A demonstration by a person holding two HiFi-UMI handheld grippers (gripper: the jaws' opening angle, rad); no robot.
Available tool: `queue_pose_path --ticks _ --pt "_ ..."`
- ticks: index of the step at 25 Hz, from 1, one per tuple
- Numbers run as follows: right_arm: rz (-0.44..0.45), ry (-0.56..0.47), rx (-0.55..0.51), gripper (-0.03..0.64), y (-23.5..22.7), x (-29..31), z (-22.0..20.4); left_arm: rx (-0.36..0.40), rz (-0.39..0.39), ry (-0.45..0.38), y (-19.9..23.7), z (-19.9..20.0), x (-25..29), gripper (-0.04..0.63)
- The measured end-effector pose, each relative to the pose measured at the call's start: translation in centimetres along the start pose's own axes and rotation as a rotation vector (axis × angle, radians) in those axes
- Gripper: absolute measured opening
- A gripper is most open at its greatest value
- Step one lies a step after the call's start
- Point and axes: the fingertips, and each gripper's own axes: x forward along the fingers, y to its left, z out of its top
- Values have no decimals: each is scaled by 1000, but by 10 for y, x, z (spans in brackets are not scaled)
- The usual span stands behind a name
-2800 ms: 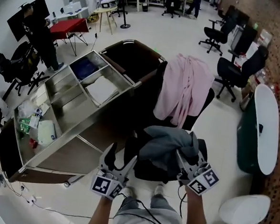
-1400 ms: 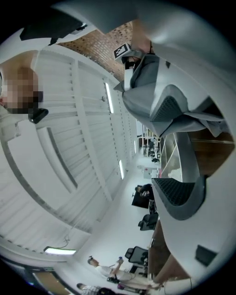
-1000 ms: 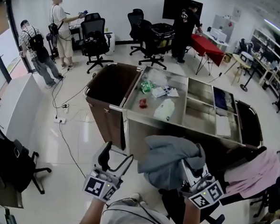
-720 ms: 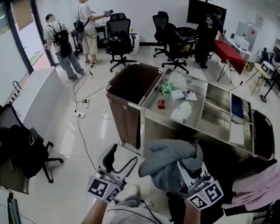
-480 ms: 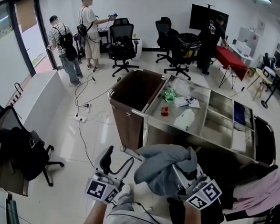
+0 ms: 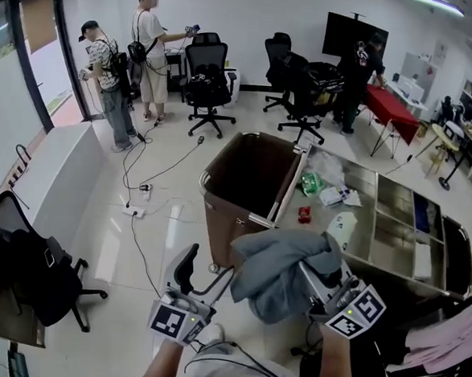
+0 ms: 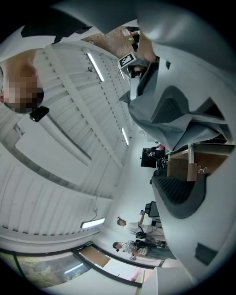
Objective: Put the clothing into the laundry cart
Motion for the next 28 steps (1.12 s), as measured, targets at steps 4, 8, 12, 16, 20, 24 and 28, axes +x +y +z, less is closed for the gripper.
queue_pose_path --ticks 4,8,12,16,20,24,28 --pt "34 -54 -63 141 -26 86 45 -29 9 -12 58 6 19 345" --pt "-3 -115 -134 141 -66 170 111 -11 8 -24 106 -9 25 345" --pt "53 -182 -210 143 -84 248 180 -78 27 -44 127 8 33 345" --pt "-8 -255 -322 148 -112 290 235 -86 49 -31 139 3 39 345" --pt "-111 -199 -383 161 -155 319 220 -86 85 -34 148 4 48 345" --pt "-96 -49 -287 152 -184 327 134 -63 108 -20 148 -10 52 345" --pt "-24 23 -195 152 -165 304 55 -77 125 14 146 -22 61 345"
